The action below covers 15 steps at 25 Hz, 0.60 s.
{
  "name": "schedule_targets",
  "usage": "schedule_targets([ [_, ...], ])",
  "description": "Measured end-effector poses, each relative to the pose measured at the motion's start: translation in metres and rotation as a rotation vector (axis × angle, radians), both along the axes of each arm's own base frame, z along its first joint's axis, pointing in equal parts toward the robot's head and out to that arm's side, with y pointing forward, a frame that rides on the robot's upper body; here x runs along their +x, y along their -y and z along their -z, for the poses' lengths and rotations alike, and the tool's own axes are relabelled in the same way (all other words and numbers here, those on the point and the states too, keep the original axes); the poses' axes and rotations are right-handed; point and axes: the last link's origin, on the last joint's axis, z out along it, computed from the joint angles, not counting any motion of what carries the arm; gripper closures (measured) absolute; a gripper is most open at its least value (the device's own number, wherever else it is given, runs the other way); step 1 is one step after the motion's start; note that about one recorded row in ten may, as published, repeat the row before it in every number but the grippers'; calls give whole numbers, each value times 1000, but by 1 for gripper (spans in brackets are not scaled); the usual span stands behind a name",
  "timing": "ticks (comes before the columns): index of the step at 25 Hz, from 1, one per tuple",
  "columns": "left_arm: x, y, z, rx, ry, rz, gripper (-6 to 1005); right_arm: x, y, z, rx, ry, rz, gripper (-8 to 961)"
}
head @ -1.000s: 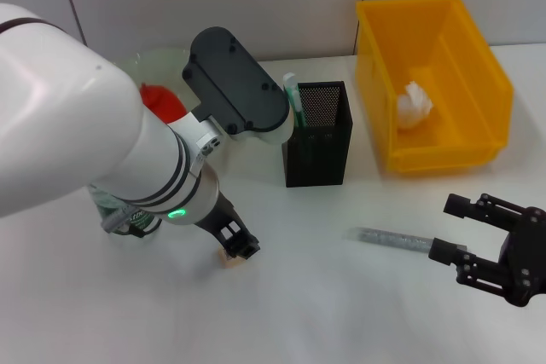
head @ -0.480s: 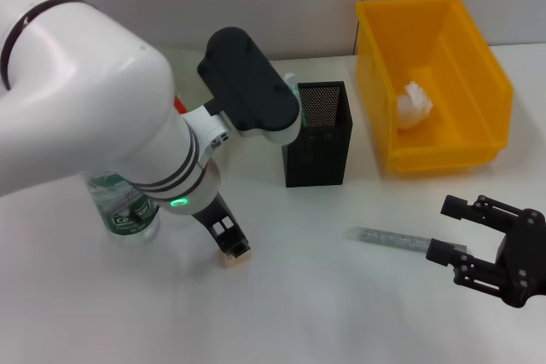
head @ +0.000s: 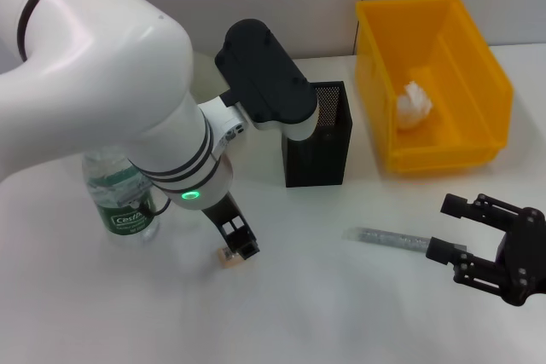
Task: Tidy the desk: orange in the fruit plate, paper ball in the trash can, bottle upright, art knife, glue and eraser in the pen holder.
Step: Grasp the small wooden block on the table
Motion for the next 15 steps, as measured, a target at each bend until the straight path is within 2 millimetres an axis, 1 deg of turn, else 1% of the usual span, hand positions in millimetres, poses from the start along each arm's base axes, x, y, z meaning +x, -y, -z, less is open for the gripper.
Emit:
schedule_targets([
  [11, -9, 1, 2, -14, -33, -28, 354, 0, 1, 2, 0, 0, -1, 260],
  [15, -12, 3, 6, -32, -27, -45, 354, 0, 2, 2, -2, 1, -3, 260],
])
